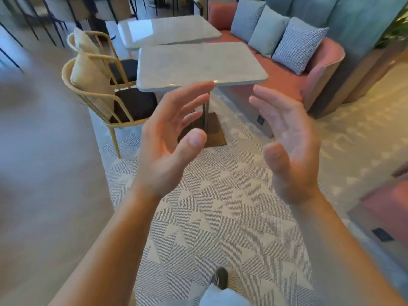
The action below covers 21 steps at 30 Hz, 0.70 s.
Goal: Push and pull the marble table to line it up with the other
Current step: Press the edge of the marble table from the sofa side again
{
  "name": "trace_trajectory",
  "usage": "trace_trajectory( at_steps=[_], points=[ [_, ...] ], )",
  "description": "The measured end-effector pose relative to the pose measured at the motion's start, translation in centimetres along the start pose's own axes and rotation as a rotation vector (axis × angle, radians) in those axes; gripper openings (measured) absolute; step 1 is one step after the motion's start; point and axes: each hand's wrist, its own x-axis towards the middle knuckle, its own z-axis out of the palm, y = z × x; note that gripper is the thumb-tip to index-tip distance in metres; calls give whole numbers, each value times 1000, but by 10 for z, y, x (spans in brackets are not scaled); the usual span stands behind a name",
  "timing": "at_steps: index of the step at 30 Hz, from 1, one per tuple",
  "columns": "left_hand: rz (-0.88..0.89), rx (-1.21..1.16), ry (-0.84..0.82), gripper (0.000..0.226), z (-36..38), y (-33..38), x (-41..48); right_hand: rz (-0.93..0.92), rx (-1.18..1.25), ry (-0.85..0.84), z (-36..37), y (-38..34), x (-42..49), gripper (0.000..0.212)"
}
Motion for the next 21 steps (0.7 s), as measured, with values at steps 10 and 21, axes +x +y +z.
trace_trajectory(
  at_steps=[10,21],
  points=[
    [-61,101,80,70,-39,-139,149,52,47,-116,11,159,168,89],
    [-206,261,73,53,-92,-486,343,215,-26,-142,46,499,355,76]
  ],
)
